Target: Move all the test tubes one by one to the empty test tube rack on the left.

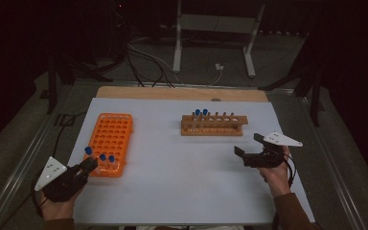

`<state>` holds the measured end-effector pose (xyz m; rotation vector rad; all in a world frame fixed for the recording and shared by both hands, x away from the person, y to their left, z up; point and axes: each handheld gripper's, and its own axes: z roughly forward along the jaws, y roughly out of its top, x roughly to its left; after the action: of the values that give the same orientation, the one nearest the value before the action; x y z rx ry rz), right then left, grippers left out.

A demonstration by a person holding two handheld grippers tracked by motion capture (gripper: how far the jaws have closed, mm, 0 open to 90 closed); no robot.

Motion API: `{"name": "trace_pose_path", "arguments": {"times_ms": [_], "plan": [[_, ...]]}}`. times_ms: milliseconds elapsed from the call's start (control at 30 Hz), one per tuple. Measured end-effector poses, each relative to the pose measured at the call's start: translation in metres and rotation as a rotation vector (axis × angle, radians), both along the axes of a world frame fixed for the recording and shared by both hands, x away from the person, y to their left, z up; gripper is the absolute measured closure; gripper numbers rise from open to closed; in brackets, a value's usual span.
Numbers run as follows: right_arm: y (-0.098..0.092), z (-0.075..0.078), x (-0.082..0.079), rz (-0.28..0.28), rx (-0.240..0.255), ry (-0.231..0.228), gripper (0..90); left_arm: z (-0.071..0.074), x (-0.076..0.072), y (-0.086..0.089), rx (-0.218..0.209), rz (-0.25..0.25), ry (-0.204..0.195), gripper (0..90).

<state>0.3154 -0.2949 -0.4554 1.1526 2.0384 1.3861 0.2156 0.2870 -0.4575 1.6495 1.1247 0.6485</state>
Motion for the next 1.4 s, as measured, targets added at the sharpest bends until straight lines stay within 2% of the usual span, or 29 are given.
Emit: {"name": "trace_pose_path", "arguments": {"times_ms": [100, 200, 467, 567, 767, 867, 1067, 1200, 1400], "plan": [[0.001, 0.000, 0.000, 0.003, -0.002, -0.001, 0.0, -0.005, 0.005, 0.006, -0.010, 0.039, 0.007, 78.0], [0.001, -0.001, 0.000, 0.004, -0.003, -0.001, 0.0, -0.009, 0.011, 0.008, -0.005, 0.051, 0.015, 78.0], [0.002, -0.002, 0.001, 0.003, -0.003, 0.005, 0.0, -0.015, 0.023, 0.002, 0.009, 0.029, 0.027, 78.0], [0.001, -0.002, 0.001, 0.003, -0.003, 0.004, 0.0, -0.018, 0.025, -0.001, 0.029, 0.017, 0.046, 77.9], [0.001, -0.002, 0.000, 0.004, -0.002, 0.001, 0.0, -0.028, 0.026, -0.004, 0.098, 0.003, 0.124, 77.9], [0.001, -0.002, 0.000, 0.005, -0.002, 0.001, 0.0, -0.029, 0.026, -0.004, 0.109, 0.002, 0.146, 78.0], [0.002, -0.003, 0.000, 0.009, -0.003, 0.001, 0.0, -0.030, 0.028, -0.006, 0.122, -0.005, 0.165, 78.1], [0.002, -0.004, 0.000, 0.011, -0.001, 0.003, 0.0, -0.032, 0.028, -0.008, 0.149, -0.008, 0.188, 78.1], [0.000, -0.002, 0.001, 0.007, 0.017, 0.002, 0.0, -0.033, 0.028, -0.012, 0.176, -0.005, 0.189, 78.1]]}}
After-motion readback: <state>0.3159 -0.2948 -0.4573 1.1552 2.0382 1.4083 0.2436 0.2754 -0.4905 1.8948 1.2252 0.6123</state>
